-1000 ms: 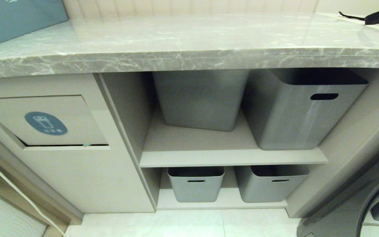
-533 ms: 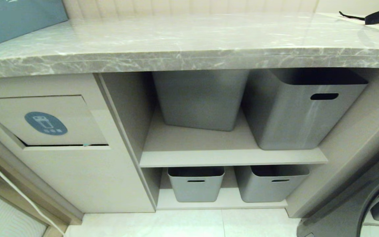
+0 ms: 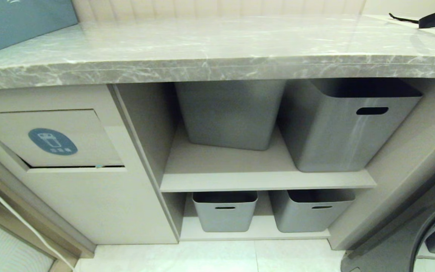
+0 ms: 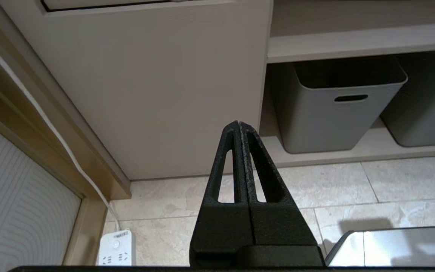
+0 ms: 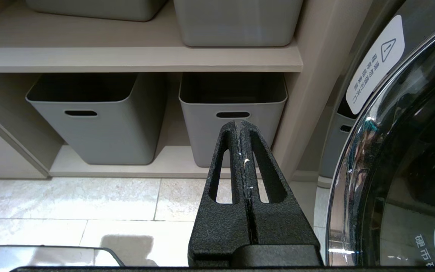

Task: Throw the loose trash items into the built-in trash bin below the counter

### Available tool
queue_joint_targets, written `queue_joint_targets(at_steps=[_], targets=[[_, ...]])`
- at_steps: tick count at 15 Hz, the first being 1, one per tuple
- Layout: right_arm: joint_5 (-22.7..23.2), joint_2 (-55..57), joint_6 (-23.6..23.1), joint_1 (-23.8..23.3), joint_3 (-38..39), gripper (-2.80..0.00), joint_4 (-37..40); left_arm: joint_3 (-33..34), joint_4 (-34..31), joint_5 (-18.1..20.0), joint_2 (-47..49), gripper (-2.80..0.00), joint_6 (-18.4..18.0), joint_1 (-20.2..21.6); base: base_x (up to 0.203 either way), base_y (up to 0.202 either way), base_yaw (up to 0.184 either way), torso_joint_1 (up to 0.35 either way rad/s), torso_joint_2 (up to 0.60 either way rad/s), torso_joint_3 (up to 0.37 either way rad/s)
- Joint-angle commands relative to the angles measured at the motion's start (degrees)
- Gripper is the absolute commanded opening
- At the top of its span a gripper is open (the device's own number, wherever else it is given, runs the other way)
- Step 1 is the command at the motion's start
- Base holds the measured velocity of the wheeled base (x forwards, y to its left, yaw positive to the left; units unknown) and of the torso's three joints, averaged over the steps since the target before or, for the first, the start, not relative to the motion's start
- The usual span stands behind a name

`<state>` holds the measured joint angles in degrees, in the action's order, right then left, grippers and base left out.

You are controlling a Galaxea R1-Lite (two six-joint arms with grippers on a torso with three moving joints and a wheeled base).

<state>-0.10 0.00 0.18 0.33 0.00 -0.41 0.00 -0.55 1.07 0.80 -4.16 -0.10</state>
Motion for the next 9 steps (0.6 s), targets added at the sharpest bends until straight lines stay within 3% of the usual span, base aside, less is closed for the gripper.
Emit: queue_joint_targets(at_steps=[1, 9], targets=[[0.01, -0.09, -0.01, 0.02, 0.0, -2.8, -0.02, 0.0, 0.1, -0.27, -0.89, -2.8, 0.28, 0.01, 0.0, 0.0, 0.0, 0.0, 0.0, 0.0], [0.01, -0.09, -0.01, 0.02, 0.0, -2.8, -0.02, 0.0, 0.11, -0.28, -0.89, -2.8, 0.47, 0.01, 0.0, 0.0, 0.0, 0.0, 0.0, 0.0]])
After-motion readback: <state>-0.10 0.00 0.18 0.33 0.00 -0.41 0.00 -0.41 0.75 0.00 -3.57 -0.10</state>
